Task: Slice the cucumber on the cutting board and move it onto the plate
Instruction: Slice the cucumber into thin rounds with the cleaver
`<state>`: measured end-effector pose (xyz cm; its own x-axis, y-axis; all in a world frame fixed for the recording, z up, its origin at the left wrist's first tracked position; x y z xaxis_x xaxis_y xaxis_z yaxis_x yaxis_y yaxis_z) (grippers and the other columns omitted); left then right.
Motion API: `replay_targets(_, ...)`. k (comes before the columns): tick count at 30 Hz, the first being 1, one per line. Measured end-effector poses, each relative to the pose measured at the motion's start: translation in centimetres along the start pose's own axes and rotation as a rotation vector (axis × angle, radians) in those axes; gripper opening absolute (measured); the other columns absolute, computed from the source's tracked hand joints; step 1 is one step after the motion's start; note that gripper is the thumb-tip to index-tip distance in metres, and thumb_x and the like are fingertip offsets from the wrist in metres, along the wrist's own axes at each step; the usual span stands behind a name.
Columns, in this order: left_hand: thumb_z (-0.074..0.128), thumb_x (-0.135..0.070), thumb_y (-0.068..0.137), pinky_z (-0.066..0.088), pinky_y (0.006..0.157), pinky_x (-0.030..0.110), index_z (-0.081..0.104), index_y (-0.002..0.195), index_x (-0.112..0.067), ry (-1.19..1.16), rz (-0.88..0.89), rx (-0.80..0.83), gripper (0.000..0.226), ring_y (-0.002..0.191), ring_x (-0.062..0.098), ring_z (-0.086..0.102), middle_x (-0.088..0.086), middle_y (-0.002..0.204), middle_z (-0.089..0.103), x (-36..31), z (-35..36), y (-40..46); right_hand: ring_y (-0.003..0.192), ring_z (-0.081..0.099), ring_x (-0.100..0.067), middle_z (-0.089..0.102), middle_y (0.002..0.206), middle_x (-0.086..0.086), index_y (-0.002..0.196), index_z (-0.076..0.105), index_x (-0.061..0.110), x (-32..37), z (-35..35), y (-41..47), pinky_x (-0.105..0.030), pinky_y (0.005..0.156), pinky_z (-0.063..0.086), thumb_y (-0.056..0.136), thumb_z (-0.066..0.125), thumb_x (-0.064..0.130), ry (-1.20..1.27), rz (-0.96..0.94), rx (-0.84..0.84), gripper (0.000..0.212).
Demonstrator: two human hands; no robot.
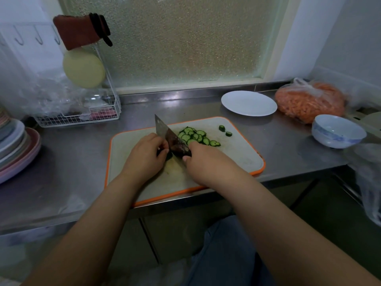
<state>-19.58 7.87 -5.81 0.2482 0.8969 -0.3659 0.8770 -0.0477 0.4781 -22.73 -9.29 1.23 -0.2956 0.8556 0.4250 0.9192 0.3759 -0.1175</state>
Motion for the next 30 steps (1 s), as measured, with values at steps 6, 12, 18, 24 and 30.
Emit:
replay_targets(6,0.063,-0.014,0.081,0.034,0.068,0.028,0.051,0.076,-0.024,0.004,-0.010,0.000,0.017,0.077,0.016,0.045,-0.005,0.079,0.048,0.0,0.0,0.0,0.104,0.056,-0.029,0.058,0.115,-0.012,0.119,0.047,0.012,0.7,0.2,0.2,-0.032,0.072,0.039,0.099,0.042,0.025,-0.015,0.032,0.010,0.024)
replay_targets(12,0.064,-0.012,0.080,0.034,0.068,0.028,0.056,0.077,-0.017,0.008,-0.007,0.007,0.010,0.078,0.020,0.048,-0.005,0.079,0.048,0.1,0.0,0.0,0.111,0.053,-0.031,0.055,0.123,-0.013,0.126,0.046,0.011,1.1,2.0,1.2,-0.035,0.076,0.038,0.098,0.042,0.025,-0.064,0.080,0.077,0.030)
replay_targets(18,0.064,-0.014,0.081,0.030,0.066,0.026,0.058,0.079,-0.017,0.009,-0.027,-0.023,0.007,0.075,0.015,0.046,-0.005,0.078,0.050,0.0,-0.2,-0.2,0.109,0.056,-0.030,0.059,0.120,-0.014,0.120,0.055,0.009,-0.6,1.3,2.3,-0.029,0.079,0.040,0.098,0.045,0.025,0.023,0.105,0.094,0.029)
replay_targets(24,0.065,-0.017,0.083,0.037,0.068,0.028,0.063,0.083,-0.018,0.011,-0.038,0.047,0.002,0.077,0.016,0.048,-0.002,0.084,0.056,0.1,-0.6,0.2,0.106,0.055,-0.030,0.059,0.116,-0.013,0.118,0.052,0.011,-0.7,1.4,1.5,-0.034,0.080,0.042,0.099,0.044,0.030,0.043,0.080,0.061,0.028)
replay_targets(30,0.065,-0.015,0.081,0.037,0.065,0.028,0.061,0.081,-0.017,0.003,0.006,0.044,0.004,0.075,0.017,0.049,-0.001,0.082,0.055,0.1,-0.7,0.2,0.099,0.056,-0.028,0.059,0.111,-0.010,0.116,0.049,0.014,0.3,1.0,-0.1,-0.032,0.070,0.038,0.098,0.044,0.026,-0.001,0.031,0.001,0.022)
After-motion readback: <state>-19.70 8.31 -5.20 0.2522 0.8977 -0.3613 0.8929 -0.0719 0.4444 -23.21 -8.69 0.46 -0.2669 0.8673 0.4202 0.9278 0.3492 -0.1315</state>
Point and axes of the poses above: each hand's wrist, its own y-axis towards the middle knuckle, its own z-axis out of the palm, x = y × z, the point moved 2 cm from there along y, towards the middle knuckle
